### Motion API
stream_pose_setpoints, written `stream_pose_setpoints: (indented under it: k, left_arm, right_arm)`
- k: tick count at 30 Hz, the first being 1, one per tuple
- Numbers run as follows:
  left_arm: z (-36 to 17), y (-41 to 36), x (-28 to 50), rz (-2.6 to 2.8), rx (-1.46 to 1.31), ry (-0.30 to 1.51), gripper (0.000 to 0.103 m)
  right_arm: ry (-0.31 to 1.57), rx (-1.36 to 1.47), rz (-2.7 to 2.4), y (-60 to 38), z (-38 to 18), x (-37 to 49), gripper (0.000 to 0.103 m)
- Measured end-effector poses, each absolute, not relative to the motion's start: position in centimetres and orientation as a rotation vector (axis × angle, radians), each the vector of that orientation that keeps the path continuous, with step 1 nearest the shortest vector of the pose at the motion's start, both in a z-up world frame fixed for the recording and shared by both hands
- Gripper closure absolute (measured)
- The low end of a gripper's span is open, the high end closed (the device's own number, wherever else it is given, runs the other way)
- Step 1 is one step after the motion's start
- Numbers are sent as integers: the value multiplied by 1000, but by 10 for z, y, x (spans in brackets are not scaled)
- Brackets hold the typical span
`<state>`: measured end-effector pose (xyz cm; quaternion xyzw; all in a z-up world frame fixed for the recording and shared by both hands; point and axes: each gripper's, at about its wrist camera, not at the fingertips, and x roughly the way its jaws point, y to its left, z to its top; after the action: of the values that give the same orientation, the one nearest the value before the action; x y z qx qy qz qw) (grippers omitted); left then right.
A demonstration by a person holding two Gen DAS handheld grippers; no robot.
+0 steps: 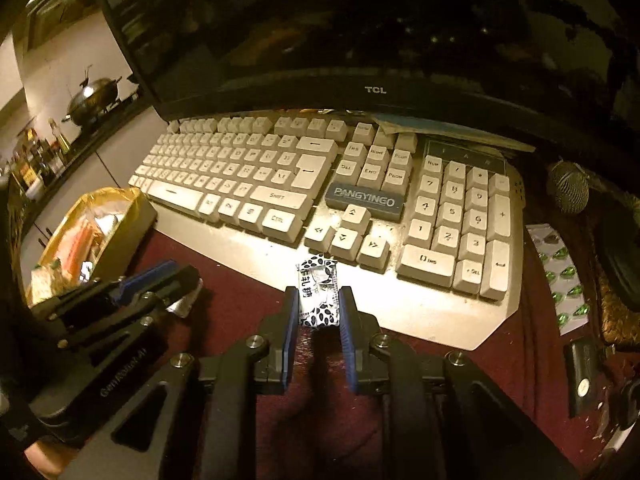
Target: Organize snacks
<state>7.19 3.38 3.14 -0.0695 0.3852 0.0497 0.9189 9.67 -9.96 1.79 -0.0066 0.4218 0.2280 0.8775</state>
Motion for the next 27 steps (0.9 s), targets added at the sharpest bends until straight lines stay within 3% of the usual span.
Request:
stream_pose_setpoints:
  k: [16, 27]
  left_arm:
    - [42, 31, 65, 69, -152, 745, 86]
    - [32, 25, 71, 92, -95, 810, 83]
  right_arm:
    - [866, 78, 489, -113, 31, 91, 84]
    - [854, 103, 491, -117, 36, 90, 84]
